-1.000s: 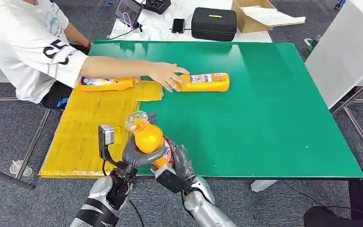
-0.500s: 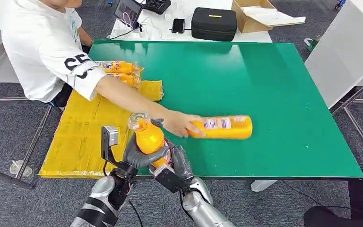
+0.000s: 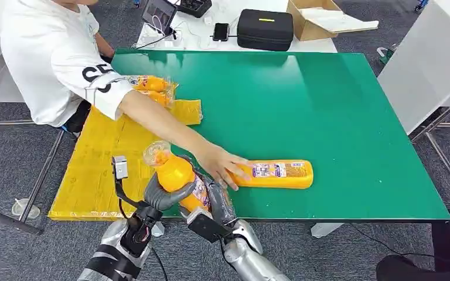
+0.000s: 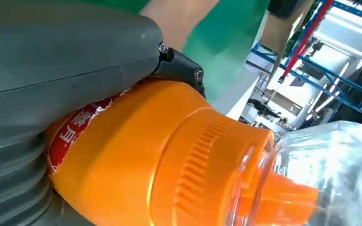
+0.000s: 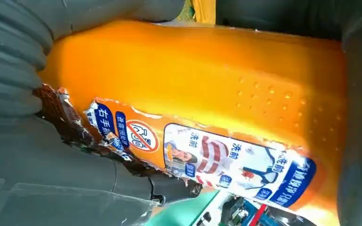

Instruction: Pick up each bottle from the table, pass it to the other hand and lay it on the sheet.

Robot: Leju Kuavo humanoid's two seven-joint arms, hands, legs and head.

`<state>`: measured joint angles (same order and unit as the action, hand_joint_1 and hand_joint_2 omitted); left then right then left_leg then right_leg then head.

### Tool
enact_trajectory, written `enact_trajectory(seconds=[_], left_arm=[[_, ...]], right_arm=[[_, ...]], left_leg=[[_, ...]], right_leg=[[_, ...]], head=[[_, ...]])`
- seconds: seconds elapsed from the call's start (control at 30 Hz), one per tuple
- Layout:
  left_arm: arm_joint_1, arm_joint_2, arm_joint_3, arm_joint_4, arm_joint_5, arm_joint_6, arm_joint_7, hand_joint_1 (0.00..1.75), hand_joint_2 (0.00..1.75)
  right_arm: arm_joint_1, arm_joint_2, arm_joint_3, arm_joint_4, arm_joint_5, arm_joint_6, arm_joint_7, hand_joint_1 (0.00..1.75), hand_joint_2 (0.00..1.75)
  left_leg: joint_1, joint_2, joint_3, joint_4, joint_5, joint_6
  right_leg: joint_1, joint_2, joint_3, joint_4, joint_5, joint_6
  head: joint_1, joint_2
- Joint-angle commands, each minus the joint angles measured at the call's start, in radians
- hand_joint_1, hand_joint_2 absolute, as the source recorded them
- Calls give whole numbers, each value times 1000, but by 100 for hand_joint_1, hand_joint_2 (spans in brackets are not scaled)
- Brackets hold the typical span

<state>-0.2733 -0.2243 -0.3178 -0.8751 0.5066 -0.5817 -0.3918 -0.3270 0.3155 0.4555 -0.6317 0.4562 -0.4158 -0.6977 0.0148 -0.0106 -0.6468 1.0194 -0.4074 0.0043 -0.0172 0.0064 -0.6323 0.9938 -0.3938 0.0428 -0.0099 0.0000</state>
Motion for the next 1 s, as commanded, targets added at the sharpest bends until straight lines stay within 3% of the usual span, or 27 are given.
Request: enact_trajectory(seconds=[0.03, 0.2, 0.33, 0.63, 0.7, 0.83, 1.0], left_arm=[[-36, 20, -38, -13, -28, 101, -40, 175, 175], [-75, 21, 57, -90, -177, 332, -96, 175, 175], [-81, 19, 71, -92, -187, 335, -86, 175, 175], [-189, 5, 246, -113, -415, 736, -215, 175, 175], [-227, 32, 222, -93, -623, 941, -295, 175, 175], [-286, 74, 183, 8, -859, 1078, -285, 175, 175], [-426, 121, 87, 324, -1179, 1174, -217, 175, 175]], right_arm=[[-53, -6, 7, 25, 11, -85, 41, 0, 0], [-31, -25, -41, -141, -21, -109, 55, 0, 0], [-23, -31, -39, -170, -16, -100, 73, 0, 0], [38, -44, -52, -432, -91, -105, 74, 0, 0], [41, -40, -30, -466, -106, -99, 48, 0, 0], [35, -40, 2, -491, -128, -94, 25, 0, 0], [24, -47, 50, -517, -149, -78, 9, 0, 0]], left_leg=[[0, 1, 5, 1, -2, 1], [1, 1, 2, 1, -1, 0], [1, 1, 3, 1, -1, 0], [1, -1, 1, 1, 0, -1], [1, -1, 1, 1, 0, -1], [0, 0, 1, 0, 1, -1], [1, -1, 4, 0, 1, -1]], right_leg=[[1, -1, 5, 0, -2, -2], [1, 0, 2, 1, -1, -2], [1, -1, 3, 1, -1, -2], [1, -2, 1, 1, -1, -2], [1, -2, 2, 1, -1, -2], [1, -1, 1, 1, 0, -1], [1, -2, 4, 1, 0, -2]], head=[[0, 0], [0, 0], [0, 0], [0, 0], [0, 0], [0, 0], [0, 0]])
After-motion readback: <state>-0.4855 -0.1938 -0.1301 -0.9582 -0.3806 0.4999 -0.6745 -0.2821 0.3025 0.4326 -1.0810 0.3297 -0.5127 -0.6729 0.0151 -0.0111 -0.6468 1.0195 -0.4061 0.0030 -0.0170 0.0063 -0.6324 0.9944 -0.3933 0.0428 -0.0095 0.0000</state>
